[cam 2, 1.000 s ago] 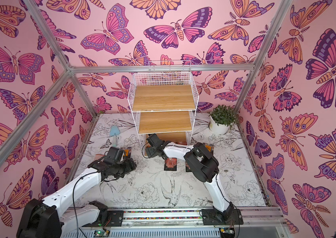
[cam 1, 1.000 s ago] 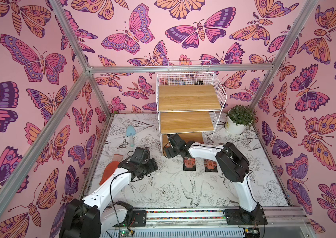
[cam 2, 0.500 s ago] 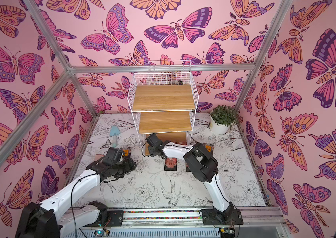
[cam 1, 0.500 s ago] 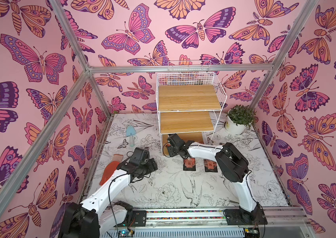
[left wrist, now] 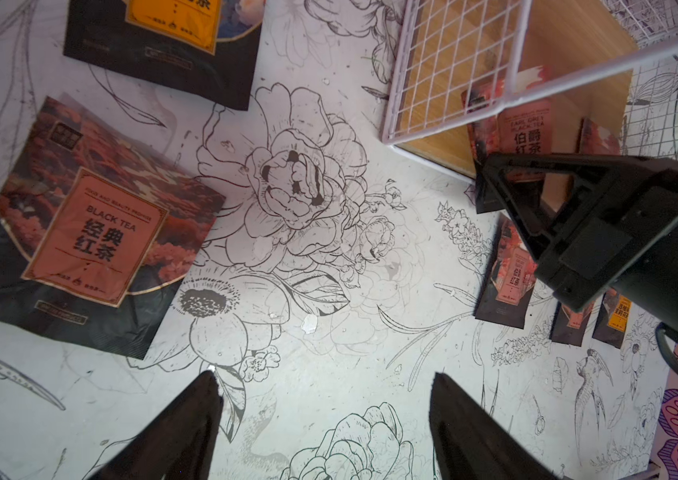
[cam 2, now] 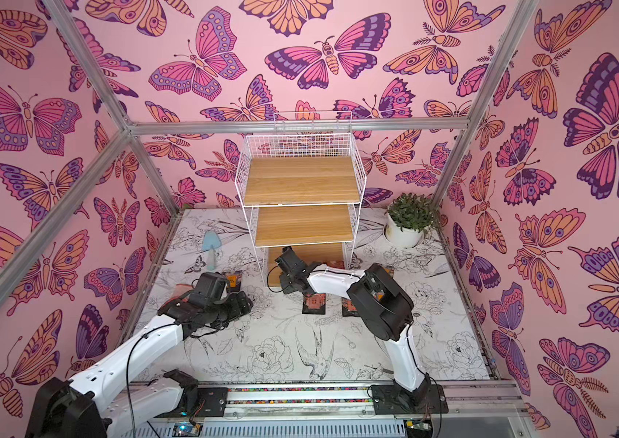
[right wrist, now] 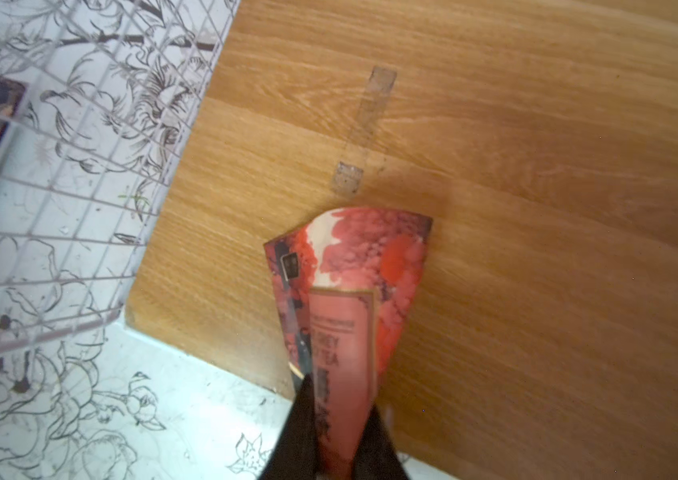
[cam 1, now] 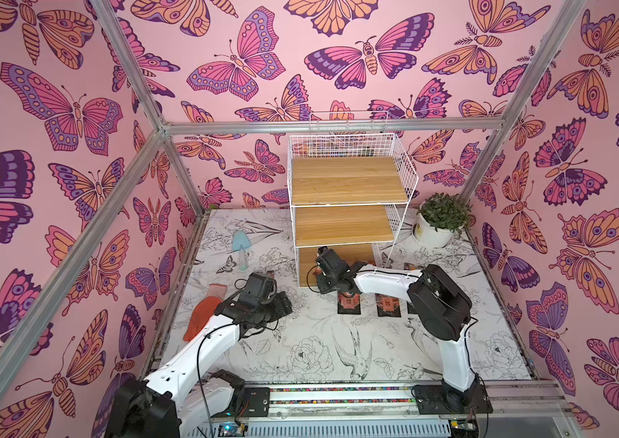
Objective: Remove the tea bags from the shelf
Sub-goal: Pick up the tea bag from the shelf, then place the tea bag at the center of the board.
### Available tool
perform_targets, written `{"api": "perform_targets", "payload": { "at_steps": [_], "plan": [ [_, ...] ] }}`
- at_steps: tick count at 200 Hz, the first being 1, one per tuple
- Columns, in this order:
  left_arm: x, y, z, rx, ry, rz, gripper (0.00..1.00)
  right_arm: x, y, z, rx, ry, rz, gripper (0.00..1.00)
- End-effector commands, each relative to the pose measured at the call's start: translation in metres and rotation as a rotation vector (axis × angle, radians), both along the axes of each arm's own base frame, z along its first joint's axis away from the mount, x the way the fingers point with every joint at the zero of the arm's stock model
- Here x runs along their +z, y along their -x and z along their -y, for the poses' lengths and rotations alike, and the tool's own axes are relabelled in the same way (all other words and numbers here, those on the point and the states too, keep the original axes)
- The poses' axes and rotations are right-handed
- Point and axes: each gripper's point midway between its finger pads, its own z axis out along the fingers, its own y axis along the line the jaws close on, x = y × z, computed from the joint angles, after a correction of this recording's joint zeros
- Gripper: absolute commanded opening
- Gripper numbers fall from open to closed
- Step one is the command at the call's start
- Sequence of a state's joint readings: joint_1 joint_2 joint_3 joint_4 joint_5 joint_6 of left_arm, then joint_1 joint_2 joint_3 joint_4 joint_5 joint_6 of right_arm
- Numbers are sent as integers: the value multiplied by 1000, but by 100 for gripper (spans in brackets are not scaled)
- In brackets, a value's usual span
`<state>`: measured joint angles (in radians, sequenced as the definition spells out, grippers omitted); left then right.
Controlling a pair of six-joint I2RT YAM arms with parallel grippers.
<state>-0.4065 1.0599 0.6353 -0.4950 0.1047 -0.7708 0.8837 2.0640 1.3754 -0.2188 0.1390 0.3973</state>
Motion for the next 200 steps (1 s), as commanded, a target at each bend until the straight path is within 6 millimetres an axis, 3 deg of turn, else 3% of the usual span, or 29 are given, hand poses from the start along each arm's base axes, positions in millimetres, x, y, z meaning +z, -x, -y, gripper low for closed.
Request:
{"api": "perform_targets", "payload": {
  "at_steps": [1, 55, 103, 153, 200],
  "plan": [
    [7, 0, 4, 0, 3, 17, 82, -17, 29, 16, 4, 52, -114, 9],
    [15, -1, 6, 5, -4, 28, 82, -2, 47, 32, -68, 33, -112, 3],
    [32, 12, -13, 40, -50, 62, 83, 30, 63, 23, -95, 0, -72, 2],
    [40, 35, -38, 82, -95, 88, 84, 28, 94, -3, -163, -27, -79, 0],
    [48, 37, -43, 77, -106, 96, 84, 17, 96, -11, -214, -22, -88, 0]
  ]
}}
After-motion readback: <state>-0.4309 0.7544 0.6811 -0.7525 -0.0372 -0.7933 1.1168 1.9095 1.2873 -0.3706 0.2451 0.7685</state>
